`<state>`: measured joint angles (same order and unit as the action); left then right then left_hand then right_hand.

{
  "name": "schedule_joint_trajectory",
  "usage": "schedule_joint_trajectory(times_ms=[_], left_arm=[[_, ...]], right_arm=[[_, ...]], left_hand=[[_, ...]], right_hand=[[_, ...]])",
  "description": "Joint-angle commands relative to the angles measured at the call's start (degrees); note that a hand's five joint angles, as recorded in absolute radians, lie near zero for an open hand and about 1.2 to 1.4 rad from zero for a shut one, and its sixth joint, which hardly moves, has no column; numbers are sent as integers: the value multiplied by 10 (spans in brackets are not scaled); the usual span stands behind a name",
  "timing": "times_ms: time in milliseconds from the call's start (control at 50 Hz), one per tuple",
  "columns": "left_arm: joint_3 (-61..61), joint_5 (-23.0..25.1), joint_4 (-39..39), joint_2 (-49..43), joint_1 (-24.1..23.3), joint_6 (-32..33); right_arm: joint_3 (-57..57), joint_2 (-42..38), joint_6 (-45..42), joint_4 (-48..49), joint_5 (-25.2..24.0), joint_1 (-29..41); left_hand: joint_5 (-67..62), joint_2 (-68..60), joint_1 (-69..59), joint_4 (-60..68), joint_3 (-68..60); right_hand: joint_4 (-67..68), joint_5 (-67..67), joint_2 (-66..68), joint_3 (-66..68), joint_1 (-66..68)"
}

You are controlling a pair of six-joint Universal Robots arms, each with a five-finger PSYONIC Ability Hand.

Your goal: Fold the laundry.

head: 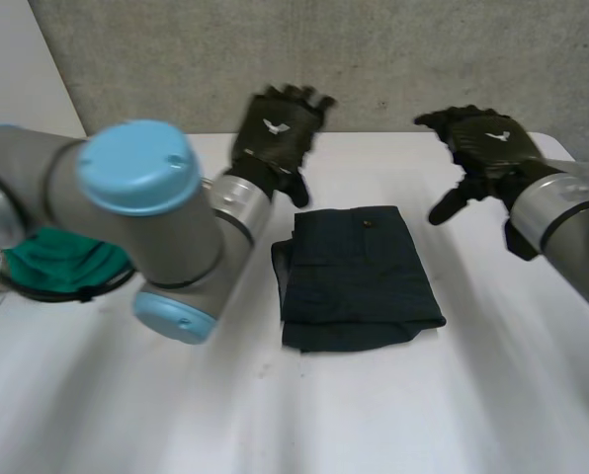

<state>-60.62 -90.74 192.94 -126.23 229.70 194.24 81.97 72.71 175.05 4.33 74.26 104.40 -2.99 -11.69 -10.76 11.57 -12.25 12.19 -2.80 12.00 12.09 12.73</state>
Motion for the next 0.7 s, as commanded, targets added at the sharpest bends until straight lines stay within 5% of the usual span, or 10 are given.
schedule_joint_trajectory(times_ms=[20, 160, 260, 500, 700], left_arm=[[105, 18, -76, -109, -30, -32], [138, -15, -152, -161, -32, -34], [129, -85, -207, -167, -27, -28], [92, -106, -252, -164, -30, 21], [89, -102, -249, -93, -36, 18]], right_arm=[[-29, -53, -49, -47, 2, -11], [-64, -127, -52, -100, -51, -10], [-91, -182, -54, -117, -73, -1], [-124, -254, -137, -114, -22, 32], [-93, -176, -177, -104, 4, 43]], left_hand=[[18, 5, -5, -4, 10], [13, 0, -10, 2, 5], [14, 1, -8, 0, 7], [18, 5, -5, -3, 10], [26, 13, 4, -12, 19]], right_hand=[[-22, 28, -20, -21, -27], [-22, 28, -20, -21, -27], [-22, 28, -20, -21, -27], [-22, 28, -20, -21, -27], [-22, 28, -20, -21, -27]])
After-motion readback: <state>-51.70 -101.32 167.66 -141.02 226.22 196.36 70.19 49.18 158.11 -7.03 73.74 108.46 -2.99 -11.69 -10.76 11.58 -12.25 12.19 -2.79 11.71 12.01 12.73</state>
